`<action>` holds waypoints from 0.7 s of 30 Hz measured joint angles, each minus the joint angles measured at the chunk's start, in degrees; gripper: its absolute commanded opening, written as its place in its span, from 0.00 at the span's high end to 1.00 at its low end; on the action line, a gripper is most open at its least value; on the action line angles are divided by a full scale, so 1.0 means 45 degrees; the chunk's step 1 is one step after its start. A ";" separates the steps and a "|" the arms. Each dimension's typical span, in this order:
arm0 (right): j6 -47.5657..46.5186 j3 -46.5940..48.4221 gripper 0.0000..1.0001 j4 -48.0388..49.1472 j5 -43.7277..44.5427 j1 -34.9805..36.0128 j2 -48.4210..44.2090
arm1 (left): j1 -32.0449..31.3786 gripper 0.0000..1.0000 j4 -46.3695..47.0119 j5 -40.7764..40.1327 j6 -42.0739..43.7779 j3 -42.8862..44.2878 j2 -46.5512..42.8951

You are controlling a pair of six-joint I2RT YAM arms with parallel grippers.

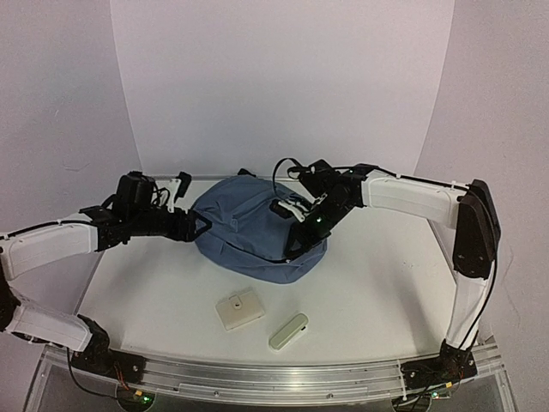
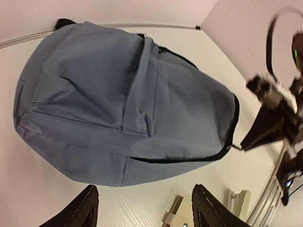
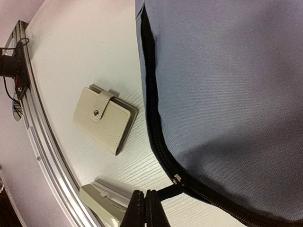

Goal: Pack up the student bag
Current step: Zip the student bag at the center of the board.

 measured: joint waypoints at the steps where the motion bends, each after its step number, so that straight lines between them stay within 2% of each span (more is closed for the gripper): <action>1: 0.0089 0.0000 1.00 0.0003 -0.0101 -0.0191 0.0000 | -0.0625 0.35 0.0005 -0.0294 0.0493 -0.0055 0.0193; 5: 0.0356 -0.0010 1.00 0.0011 -0.0374 -0.0886 0.0000 | -0.2979 0.36 0.0209 -0.1355 0.2319 -0.0012 0.1365; 9: 0.0445 -0.0115 1.00 0.0015 -0.0471 -0.1009 0.0000 | -0.4401 0.36 0.0408 -0.2567 0.3976 0.0550 0.3008; 16: 0.0504 -0.0185 1.00 0.0019 -0.0554 -0.0911 0.0000 | -0.5548 0.47 0.0959 -0.4192 0.6421 0.2614 0.5234; 21: 0.0710 -0.0189 1.00 0.0024 -0.0546 -0.0915 0.0000 | -0.5766 0.48 0.0870 -0.4439 0.7474 0.3881 0.6351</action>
